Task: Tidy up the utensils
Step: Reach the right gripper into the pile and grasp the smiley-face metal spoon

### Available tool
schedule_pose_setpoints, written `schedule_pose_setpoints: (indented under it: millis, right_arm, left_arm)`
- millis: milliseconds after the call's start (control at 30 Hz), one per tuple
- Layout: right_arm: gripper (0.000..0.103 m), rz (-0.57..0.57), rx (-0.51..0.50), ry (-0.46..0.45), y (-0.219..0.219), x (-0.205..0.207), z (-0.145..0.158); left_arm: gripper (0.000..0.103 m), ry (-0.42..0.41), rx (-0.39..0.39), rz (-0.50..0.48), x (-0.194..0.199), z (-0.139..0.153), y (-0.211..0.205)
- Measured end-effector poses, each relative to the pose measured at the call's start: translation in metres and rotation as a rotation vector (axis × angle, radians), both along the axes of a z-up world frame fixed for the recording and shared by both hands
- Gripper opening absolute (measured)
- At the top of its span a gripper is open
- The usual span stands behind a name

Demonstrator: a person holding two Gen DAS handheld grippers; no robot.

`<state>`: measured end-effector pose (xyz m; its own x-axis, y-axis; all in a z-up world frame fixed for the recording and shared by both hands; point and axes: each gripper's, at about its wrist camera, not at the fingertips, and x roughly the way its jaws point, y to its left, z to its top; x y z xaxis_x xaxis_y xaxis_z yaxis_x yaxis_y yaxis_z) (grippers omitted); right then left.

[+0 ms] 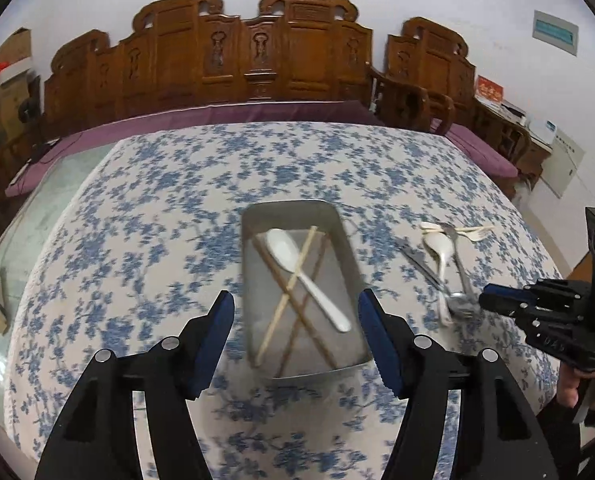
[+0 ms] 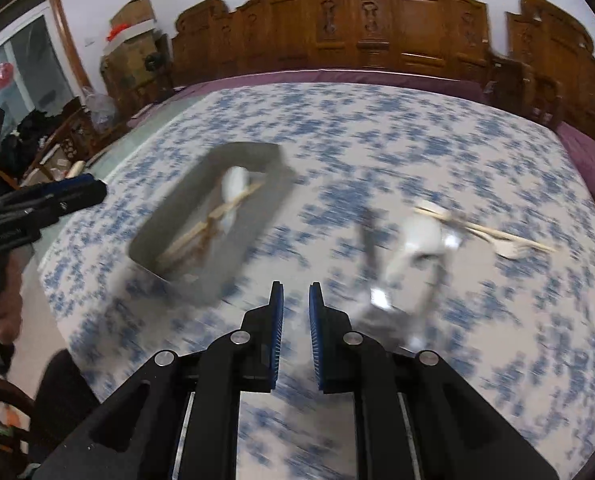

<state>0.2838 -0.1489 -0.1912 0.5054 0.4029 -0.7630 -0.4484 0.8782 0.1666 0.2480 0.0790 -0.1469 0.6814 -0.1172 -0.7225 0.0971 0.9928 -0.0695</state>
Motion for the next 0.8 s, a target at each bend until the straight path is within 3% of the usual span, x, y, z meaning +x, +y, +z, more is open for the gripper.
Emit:
schedule_pose_setpoints:
  millis: [367,800]
  right_arm:
    - [0.023,-0.082,-0.057,0.029,-0.066,0.003,-0.028]
    - [0.023,-0.008,-0.071,0.066,-0.037,0.039,-0.045]
  left_arm:
    - [0.067,0.022,-0.034,-0.086,0.001,-0.017,-0.063]
    - [0.067,0.052,-0.036,-0.119,-0.001,-0.035,-0.093]
